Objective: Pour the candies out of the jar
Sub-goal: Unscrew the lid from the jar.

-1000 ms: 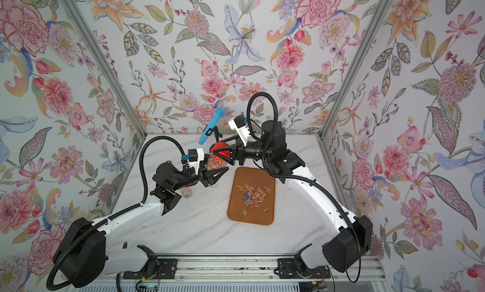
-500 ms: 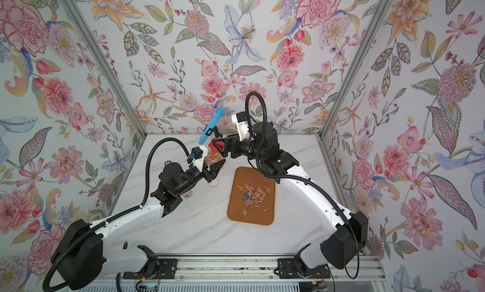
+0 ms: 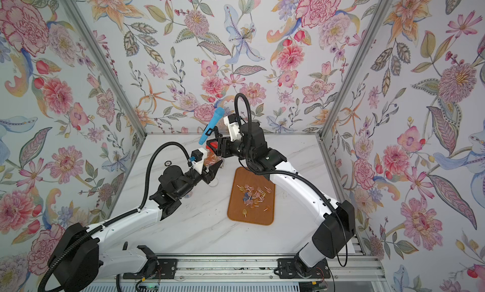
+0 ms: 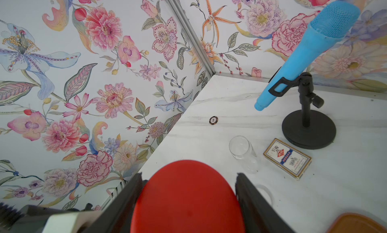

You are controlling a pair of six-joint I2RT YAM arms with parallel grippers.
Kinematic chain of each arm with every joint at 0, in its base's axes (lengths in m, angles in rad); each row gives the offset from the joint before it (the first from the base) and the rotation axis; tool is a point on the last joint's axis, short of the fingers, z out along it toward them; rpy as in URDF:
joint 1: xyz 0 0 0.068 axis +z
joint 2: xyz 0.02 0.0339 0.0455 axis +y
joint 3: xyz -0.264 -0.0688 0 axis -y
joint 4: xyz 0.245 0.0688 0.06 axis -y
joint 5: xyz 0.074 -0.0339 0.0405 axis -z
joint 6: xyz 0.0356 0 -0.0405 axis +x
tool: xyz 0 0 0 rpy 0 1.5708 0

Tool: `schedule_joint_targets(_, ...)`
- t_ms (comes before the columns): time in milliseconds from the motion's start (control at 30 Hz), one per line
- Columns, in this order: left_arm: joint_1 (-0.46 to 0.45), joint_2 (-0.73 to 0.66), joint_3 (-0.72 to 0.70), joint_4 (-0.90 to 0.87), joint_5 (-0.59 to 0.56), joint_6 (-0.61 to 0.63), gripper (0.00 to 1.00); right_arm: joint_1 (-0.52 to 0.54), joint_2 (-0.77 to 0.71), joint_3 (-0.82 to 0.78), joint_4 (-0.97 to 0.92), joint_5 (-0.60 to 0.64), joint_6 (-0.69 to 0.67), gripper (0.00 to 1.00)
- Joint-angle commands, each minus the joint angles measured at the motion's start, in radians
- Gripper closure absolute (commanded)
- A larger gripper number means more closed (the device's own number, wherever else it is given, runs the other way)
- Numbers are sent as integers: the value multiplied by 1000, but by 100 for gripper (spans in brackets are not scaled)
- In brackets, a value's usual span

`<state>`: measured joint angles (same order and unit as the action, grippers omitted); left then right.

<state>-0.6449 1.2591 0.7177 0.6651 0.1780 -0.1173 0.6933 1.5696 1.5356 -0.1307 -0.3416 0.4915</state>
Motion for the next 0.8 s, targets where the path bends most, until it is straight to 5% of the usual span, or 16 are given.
schedule_joint_targets(0,-12,-29,-2,33,-30,42,100,-1,18,26,12,-24,28,50)
schedule_joint_targets(200,-8,-30,10,53,11,51,100,-14,10,14,40,-155,-33,57)
schedule_joint_targets(500,74,-27,-16,300,511,-154,100,-38,-49,-31,117,-684,-271,69)
schedule_joint_targets(667,94,2,4,382,619,-259,100,-69,-81,-45,89,-716,-333,70)
schedule_joint_targets(767,93,-1,18,332,599,-241,100,-71,-89,-47,84,-664,-348,60)
